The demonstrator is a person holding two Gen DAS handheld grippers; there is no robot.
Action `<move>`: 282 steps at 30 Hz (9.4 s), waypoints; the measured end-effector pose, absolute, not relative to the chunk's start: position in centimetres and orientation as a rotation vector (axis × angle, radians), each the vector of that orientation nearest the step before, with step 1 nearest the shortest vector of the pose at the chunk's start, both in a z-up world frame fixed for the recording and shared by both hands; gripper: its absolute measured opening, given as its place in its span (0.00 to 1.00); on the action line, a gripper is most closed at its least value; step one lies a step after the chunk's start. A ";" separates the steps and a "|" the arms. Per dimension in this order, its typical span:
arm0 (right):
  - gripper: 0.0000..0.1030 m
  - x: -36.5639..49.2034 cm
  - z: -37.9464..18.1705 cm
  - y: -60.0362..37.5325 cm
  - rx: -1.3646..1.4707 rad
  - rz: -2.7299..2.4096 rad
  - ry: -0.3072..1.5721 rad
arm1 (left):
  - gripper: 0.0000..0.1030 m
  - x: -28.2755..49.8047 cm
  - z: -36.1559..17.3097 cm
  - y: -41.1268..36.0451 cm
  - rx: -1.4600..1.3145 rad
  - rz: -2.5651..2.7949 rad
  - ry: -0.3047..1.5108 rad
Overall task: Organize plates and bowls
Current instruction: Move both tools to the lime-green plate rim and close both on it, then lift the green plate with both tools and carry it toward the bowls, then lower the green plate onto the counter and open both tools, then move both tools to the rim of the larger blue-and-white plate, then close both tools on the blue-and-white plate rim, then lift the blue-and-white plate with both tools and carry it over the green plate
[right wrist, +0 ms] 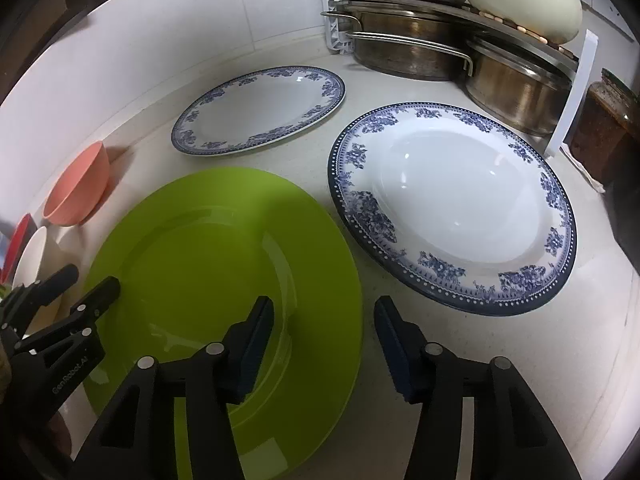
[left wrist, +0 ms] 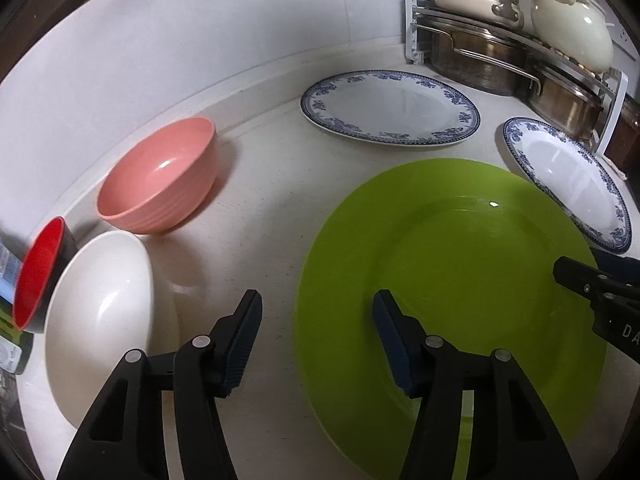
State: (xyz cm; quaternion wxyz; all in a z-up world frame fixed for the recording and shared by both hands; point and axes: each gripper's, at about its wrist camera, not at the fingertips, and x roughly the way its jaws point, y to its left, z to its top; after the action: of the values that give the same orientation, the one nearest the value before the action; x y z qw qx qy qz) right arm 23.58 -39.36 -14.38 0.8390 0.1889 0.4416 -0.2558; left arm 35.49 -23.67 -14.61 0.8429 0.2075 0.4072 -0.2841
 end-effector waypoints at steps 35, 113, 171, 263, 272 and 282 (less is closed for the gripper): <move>0.40 22.9 -12.1 -37.5 0.345 -0.479 0.903 | 0.38 32.9 -11.8 -20.4 0.342 -0.576 0.853; 0.40 25.6 -13.8 -9.2 0.079 0.058 1.048 | 0.37 23.7 -14.6 9.5 0.059 0.005 0.996; 0.80 11.0 0.5 -26.8 0.252 -0.508 0.627 | 1.00 20.4 1.7 -11.9 0.233 -0.493 0.583; 0.35 18.6 -15.1 -59.7 0.437 -0.731 0.833 | 0.35 31.7 -15.1 -47.9 0.429 -0.777 0.917; 0.35 17.9 -14.1 -58.4 0.420 -0.718 0.819 | 0.35 30.4 -13.8 -45.7 0.393 -0.742 0.916; 0.34 16.9 -10.9 -54.4 0.394 -0.659 0.795 | 0.35 29.3 -10.0 -40.2 0.324 -0.669 0.890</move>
State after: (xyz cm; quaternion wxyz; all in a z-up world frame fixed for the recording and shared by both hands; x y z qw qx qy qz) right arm 16.88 -54.45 -10.88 0.8511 0.1872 0.3775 -0.3131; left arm 29.27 -40.17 -9.96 0.8366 0.1529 0.4203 -0.3162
